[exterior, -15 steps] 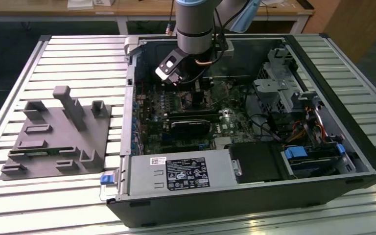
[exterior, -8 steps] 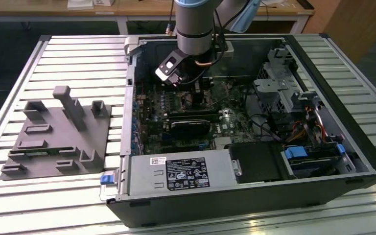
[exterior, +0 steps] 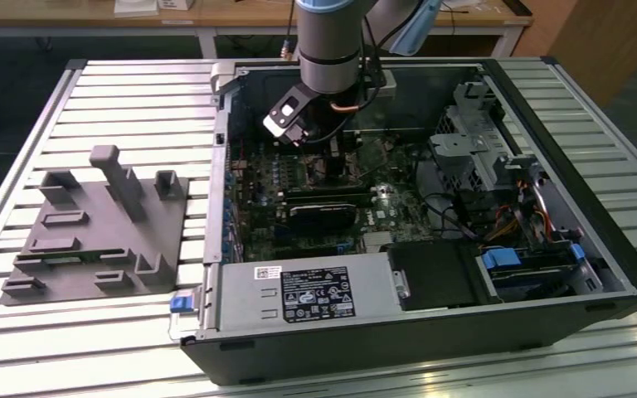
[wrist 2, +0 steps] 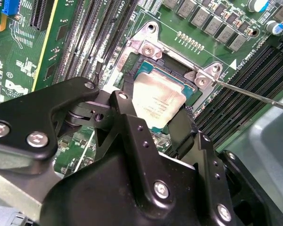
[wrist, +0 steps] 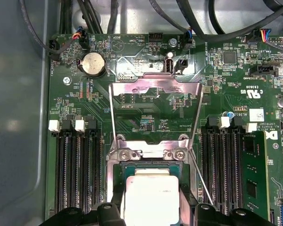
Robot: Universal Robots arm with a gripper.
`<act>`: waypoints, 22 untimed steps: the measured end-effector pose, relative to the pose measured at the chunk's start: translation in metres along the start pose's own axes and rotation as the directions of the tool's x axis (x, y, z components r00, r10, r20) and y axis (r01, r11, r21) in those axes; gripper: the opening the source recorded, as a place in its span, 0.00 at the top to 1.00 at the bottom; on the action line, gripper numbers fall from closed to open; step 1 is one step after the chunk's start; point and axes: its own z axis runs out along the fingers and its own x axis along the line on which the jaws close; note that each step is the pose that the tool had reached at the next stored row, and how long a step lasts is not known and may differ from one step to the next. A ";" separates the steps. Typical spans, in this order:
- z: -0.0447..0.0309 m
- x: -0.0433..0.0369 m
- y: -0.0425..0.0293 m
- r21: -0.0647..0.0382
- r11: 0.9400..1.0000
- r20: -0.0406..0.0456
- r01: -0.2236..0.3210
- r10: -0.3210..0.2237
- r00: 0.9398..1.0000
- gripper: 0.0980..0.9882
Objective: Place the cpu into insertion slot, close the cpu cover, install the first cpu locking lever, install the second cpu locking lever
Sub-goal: 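Place the cpu into insertion slot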
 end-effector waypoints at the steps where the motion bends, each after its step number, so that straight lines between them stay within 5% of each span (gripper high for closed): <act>1: 0.0001 0.0000 0.0000 0.000 1.000 0.000 0.000 0.000 1.000 0.50; 4: 0.0001 0.0000 0.0000 0.000 1.000 0.000 0.000 0.000 1.000 0.42; 22: -0.0022 0.0000 0.0009 0.001 1.000 -0.001 0.016 -0.016 1.000 0.42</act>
